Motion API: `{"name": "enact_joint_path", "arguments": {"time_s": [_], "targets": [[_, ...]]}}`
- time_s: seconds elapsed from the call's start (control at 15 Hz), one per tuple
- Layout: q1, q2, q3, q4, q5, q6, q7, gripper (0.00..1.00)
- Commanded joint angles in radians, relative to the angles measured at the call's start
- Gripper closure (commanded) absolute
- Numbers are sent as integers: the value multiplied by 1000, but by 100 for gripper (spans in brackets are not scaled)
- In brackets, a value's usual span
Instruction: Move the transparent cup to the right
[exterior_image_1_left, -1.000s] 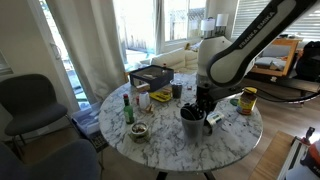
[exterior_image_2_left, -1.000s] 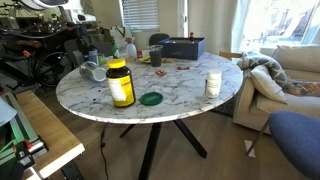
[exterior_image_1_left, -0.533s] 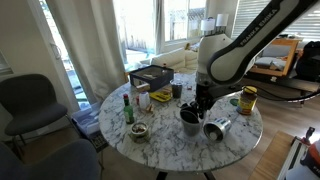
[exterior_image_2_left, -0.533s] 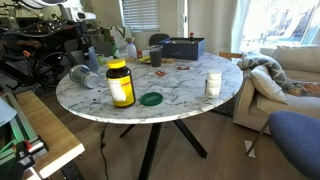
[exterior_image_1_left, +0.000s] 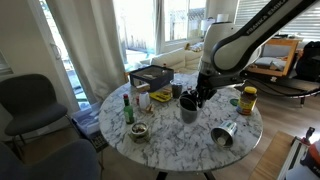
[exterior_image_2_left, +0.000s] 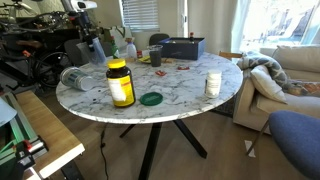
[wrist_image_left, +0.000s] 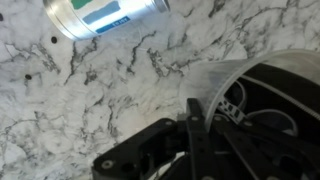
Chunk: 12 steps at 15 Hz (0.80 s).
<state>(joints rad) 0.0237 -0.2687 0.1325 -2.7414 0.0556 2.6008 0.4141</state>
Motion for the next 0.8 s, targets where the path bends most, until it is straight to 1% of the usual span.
{"name": "enact_joint_path", "arguments": {"time_s": [0.0, 0.07, 0.27, 0.33, 0.4, 0.47, 0.67, 0.73], "targets": [[-52, -9, 20, 4, -66, 53, 87, 99], [-58, 2, 5, 19, -44, 69, 95, 99], [-115, 39, -24, 85, -21, 114, 158, 99], [-128, 57, -46, 120, 4, 92, 159, 99], [-141, 71, -61, 152, 6, 53, 160, 99], [-118, 21, -42, 90, -14, 85, 138, 97], [-139, 55, -72, 138, -13, 73, 140, 97], [-145, 63, -69, 146, -9, 76, 181, 99]]}}
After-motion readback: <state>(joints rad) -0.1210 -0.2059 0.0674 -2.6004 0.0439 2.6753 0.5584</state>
